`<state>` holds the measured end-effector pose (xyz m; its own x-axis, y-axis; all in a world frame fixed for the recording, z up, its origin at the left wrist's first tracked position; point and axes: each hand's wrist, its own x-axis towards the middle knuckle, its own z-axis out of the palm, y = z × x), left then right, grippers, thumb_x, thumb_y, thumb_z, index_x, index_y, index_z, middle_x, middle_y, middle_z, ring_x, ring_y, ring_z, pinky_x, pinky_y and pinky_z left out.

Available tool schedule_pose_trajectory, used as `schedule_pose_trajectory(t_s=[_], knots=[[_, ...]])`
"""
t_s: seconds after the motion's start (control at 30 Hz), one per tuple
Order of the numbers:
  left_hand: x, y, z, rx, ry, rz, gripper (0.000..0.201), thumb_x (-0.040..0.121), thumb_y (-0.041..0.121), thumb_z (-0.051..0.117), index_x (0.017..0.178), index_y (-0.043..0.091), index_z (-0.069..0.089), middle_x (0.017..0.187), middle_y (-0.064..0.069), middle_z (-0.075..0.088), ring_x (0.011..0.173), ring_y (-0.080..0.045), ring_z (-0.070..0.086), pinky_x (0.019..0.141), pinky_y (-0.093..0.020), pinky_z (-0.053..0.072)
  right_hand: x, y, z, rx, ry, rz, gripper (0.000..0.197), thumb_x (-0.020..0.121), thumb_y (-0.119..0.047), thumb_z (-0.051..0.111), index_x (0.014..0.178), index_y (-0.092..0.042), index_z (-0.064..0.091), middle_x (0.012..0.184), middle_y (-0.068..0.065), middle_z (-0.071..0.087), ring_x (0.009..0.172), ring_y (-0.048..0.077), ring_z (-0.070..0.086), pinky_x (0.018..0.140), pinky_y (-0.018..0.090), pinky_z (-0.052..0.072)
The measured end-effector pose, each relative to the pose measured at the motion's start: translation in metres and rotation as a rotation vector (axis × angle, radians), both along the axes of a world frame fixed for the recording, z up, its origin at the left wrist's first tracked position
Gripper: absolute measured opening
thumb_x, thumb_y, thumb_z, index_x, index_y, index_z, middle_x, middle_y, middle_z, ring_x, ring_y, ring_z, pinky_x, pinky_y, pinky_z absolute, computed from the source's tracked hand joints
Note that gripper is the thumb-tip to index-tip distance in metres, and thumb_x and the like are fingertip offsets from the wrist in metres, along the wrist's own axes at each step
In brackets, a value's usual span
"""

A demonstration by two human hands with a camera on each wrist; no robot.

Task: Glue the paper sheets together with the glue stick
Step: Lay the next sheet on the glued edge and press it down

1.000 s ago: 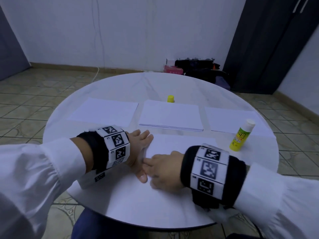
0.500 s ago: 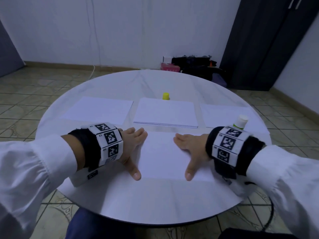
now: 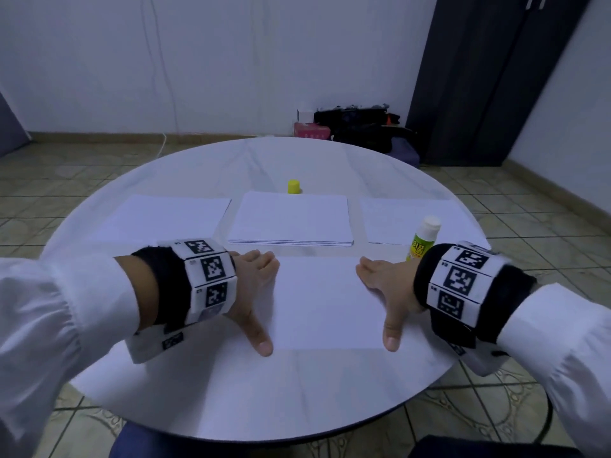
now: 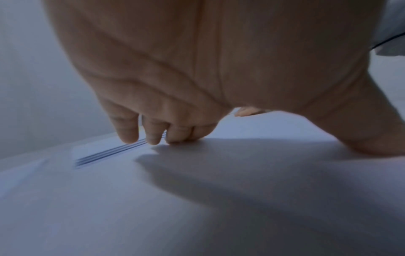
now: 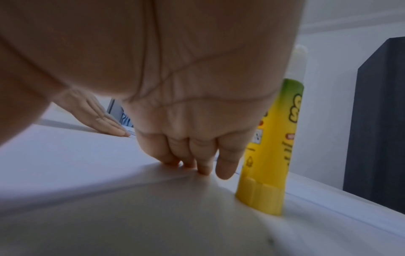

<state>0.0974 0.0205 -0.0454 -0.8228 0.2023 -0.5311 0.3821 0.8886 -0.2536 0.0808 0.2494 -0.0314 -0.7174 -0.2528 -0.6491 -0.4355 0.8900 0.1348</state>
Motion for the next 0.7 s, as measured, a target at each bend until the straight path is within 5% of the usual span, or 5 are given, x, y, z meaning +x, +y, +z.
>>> schedule_pose_trajectory(t_s=[0.23,0.37,0.7], knots=[[-0.012,0.090,-0.005,0.133,0.046,-0.077,0.141,0.054,0.081,0.068,0.152,0.009,-0.004,0.160,-0.011,0.000,0.147,-0.027,0.006,0.118,-0.050,0.015,0.001,0.000,-0.003,0.005,0.070,0.044,0.130,0.068,-0.047,0.079,0.150,-0.008,-0.013,0.158,0.005,-0.015,0.147,0.018,-0.004,0.116,0.032,0.007],[-0.013,0.108,-0.011,0.182,0.053,-0.084,0.139,0.057,0.080,0.067,0.152,0.012,-0.009,0.160,-0.011,-0.001,0.148,-0.027,0.003,0.119,-0.047,0.008,0.000,0.001,-0.005,0.001,0.083,0.043,0.131,0.066,-0.050,0.080,0.150,-0.008,-0.012,0.159,0.006,-0.012,0.147,0.019,-0.002,0.117,0.032,0.008],[-0.003,0.003,-0.004,0.115,0.017,-0.013,0.139,0.060,0.080,0.064,0.150,0.007,-0.013,0.160,-0.006,-0.015,0.148,-0.018,-0.006,0.121,-0.036,0.003,0.002,0.002,-0.001,-0.012,0.025,0.011,0.127,0.071,-0.045,0.078,0.149,-0.012,-0.017,0.157,0.000,-0.021,0.146,0.015,-0.007,0.117,0.034,0.007]])
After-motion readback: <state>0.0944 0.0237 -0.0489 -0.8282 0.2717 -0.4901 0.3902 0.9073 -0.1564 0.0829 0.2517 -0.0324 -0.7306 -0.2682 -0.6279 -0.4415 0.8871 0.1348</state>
